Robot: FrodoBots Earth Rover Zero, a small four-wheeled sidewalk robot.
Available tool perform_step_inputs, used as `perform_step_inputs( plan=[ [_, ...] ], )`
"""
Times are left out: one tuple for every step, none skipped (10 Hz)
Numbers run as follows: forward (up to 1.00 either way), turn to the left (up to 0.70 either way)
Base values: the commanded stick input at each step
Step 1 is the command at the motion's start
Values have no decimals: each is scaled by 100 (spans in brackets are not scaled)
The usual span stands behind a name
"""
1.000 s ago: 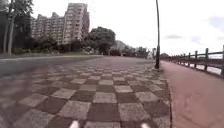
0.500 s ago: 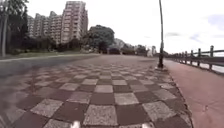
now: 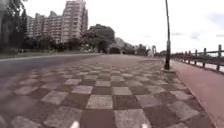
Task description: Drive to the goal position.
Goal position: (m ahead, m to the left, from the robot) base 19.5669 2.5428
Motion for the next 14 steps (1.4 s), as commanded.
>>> perform_step_inputs(
  plan=[
    [100, 0],
    [100, 0],
    [100, 0],
    [100, 0],
    [100, 0],
    [100, 0],
    [100, 0],
    [100, 0],
    [100, 0],
    [100, 0],
    [100, 0],
    [100, 0],
    [100, 0],
    [100, 0]
  ],
)
